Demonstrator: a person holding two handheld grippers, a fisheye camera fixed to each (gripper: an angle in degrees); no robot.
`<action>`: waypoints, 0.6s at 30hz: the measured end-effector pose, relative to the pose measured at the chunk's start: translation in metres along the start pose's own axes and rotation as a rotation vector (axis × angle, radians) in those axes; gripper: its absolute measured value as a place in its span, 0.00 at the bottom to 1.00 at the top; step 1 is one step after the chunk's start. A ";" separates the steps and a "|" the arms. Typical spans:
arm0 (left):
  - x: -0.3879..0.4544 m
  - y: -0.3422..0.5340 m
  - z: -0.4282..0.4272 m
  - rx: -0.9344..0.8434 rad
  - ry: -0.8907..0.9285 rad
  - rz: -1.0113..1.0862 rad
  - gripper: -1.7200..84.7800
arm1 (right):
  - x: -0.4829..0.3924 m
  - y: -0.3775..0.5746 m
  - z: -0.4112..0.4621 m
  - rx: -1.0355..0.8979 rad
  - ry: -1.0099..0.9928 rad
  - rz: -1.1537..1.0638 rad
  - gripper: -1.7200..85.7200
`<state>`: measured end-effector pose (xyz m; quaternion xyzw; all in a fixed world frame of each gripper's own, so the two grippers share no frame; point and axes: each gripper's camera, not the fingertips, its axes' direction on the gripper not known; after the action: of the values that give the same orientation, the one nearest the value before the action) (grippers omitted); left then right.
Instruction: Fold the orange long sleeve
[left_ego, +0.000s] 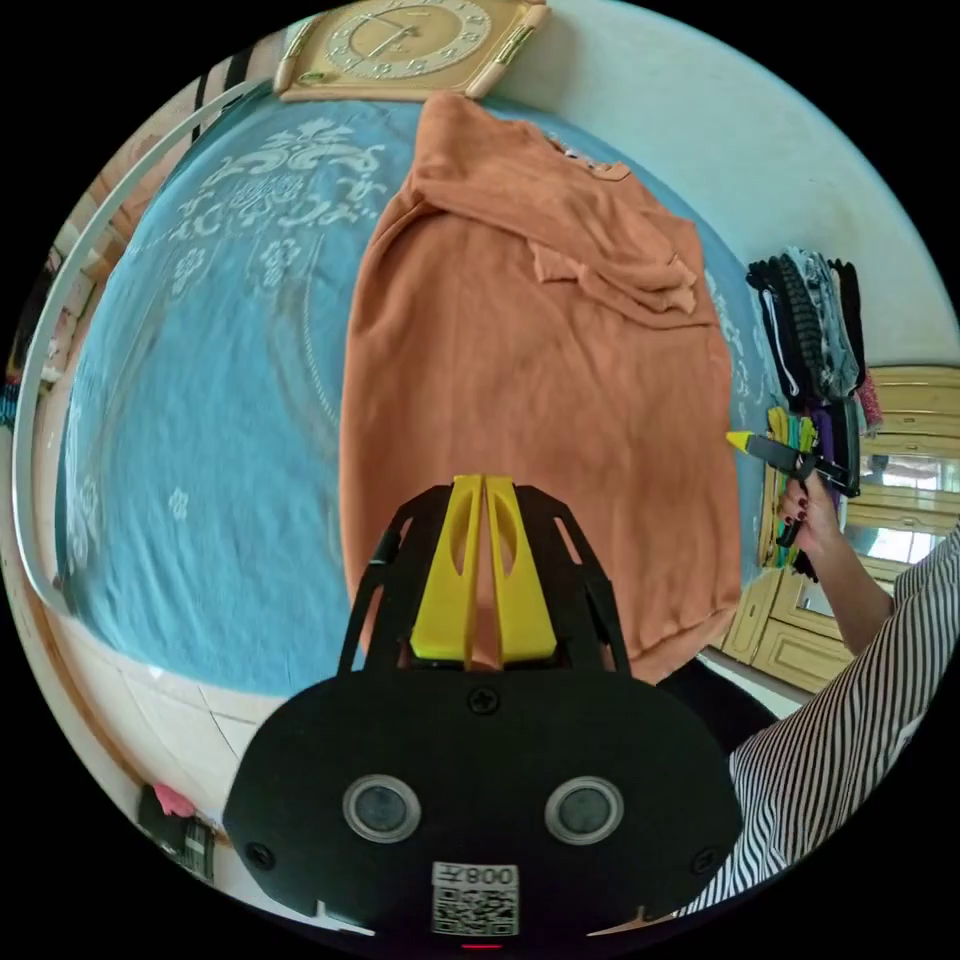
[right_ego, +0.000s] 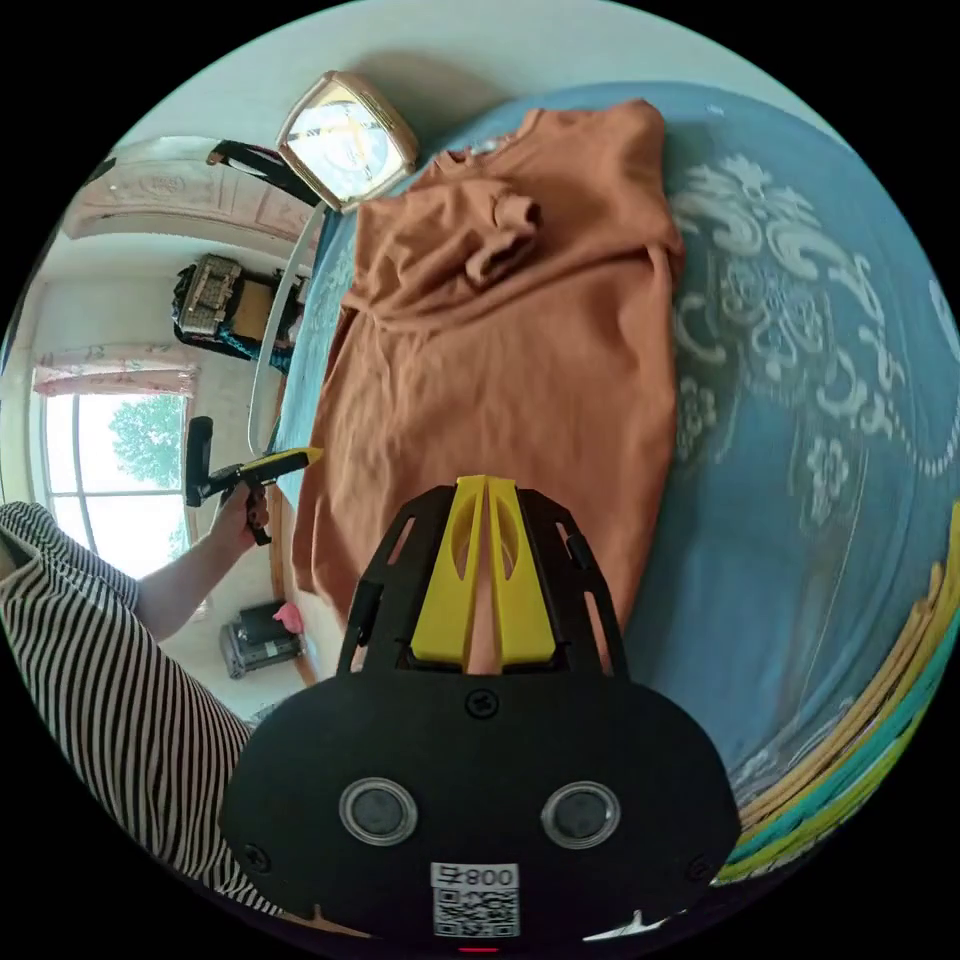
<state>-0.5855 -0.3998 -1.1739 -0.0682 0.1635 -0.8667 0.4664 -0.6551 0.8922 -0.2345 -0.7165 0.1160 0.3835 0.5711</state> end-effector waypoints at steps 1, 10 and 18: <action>-0.004 0.014 -0.007 -0.025 -0.002 -0.022 0.03 | 0.013 0.022 0.002 -0.043 -0.018 0.032 0.02; -0.063 0.126 -0.061 -0.198 0.098 -0.383 0.03 | 0.111 0.171 -0.015 -0.177 -0.071 0.327 0.04; -0.102 0.190 -0.083 -0.224 0.344 -0.594 0.07 | 0.194 0.260 -0.034 -0.215 -0.072 0.544 0.10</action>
<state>-0.4021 -0.3944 -1.3144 -0.0166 0.3068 -0.9398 0.1495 -0.6661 0.8304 -0.5550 -0.7014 0.2421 0.5578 0.3720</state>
